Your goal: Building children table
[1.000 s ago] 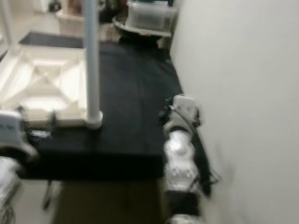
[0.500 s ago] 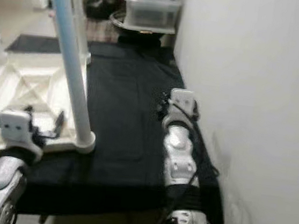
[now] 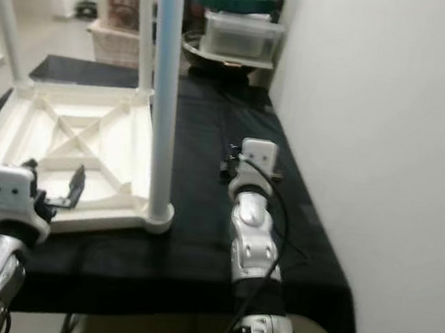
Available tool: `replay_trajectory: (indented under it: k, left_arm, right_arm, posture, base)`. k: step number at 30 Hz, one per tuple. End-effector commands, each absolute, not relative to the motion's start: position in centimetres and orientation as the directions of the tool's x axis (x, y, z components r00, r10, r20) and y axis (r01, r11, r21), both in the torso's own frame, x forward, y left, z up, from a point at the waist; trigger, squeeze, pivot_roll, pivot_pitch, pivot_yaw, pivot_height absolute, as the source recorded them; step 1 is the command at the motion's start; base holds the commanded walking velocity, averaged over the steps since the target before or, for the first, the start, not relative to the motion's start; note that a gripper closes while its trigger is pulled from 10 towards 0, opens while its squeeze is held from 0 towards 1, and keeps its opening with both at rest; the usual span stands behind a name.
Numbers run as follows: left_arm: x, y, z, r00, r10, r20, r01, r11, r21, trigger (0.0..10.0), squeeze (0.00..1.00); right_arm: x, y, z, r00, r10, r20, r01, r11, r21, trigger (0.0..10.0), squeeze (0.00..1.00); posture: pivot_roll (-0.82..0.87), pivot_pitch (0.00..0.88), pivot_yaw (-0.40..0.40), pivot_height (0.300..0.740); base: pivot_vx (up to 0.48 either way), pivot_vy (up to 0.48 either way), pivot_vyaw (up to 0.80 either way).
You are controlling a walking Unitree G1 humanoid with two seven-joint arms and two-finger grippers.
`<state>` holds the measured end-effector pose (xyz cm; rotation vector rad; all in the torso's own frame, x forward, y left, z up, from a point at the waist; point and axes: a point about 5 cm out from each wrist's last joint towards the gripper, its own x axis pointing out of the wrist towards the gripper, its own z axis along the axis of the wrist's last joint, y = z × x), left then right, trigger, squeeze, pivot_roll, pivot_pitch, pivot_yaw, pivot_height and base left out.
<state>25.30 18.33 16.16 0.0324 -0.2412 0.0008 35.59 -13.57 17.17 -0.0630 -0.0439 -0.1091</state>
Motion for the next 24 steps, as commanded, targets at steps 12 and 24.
replay_trajectory:
  k: [12, 24]
  left_arm:
    - [25.1, 19.0, 15.9, 0.974, -0.004, 0.226, -0.004, 0.999, 0.036, 10.0, 0.00]
    - [25.3, 18.4, 15.9, 0.974, -0.017, 0.227, 0.009, 0.999, 0.035, 10.0, 0.00]
  right_arm:
    - [35.8, -11.9, 16.1, 1.000, -0.015, 0.002, 0.015, 0.998, -0.066, 10.0, 0.00]
    - [36.5, -6.9, 15.8, 0.979, 0.205, 0.016, -0.205, 0.979, -0.014, 10.0, 0.00]
  posture:
    - [0.01, 0.000, -0.075, 0.740]
    - [0.02, 0.000, -0.075, 0.740]
  base:
    - [0.000, 0.000, 0.00]
    - [0.000, 0.000, 0.00]
